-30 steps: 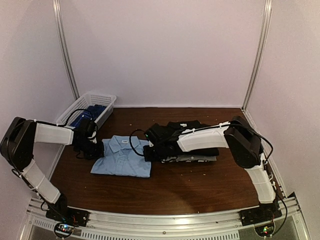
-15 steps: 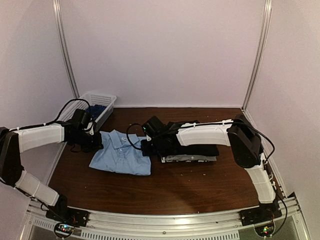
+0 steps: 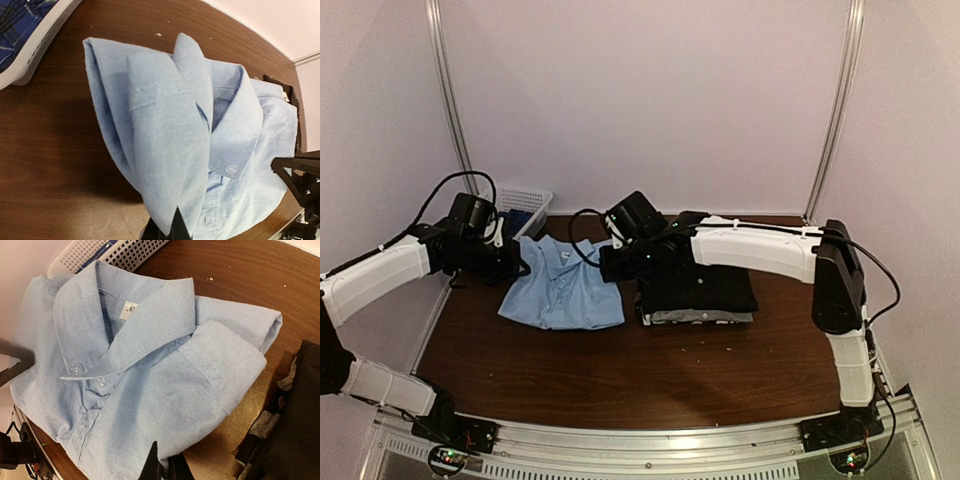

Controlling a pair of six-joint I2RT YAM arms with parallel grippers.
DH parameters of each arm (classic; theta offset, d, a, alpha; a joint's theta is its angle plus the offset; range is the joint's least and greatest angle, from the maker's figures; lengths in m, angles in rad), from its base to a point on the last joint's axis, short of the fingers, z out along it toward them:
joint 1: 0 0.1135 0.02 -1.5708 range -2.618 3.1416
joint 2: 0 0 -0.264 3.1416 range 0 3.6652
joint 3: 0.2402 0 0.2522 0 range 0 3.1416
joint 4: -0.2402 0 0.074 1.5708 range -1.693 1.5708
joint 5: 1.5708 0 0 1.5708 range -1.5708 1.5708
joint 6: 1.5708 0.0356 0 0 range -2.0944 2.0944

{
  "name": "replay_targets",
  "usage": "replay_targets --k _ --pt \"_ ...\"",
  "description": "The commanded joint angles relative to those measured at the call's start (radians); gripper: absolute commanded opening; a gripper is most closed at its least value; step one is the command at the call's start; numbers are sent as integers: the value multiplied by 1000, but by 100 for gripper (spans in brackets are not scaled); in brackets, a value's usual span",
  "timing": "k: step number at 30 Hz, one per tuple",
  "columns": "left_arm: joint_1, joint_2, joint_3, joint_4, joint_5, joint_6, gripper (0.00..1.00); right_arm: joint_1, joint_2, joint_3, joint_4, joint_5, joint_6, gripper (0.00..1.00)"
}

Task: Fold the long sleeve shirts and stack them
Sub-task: Place the square-folded shirt on the square-folded shirt.

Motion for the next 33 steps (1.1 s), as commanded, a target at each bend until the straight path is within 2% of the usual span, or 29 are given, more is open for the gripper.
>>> replay_targets --k 1,7,15,24,33 --pt "-56 -18 96 47 82 -60 0 -31 -106 27 -46 31 -53 0" --pt "-197 96 218 128 85 -134 0 -116 -221 -58 -79 52 -99 0" --pt "-329 358 468 176 80 -168 0 -291 -432 -308 -68 56 -149 0" --pt "-408 618 713 176 122 -176 0 -463 -566 -496 -51 11 -192 0" --pt "-416 706 767 175 138 -184 0 -530 -591 -559 -51 0 -207 0"
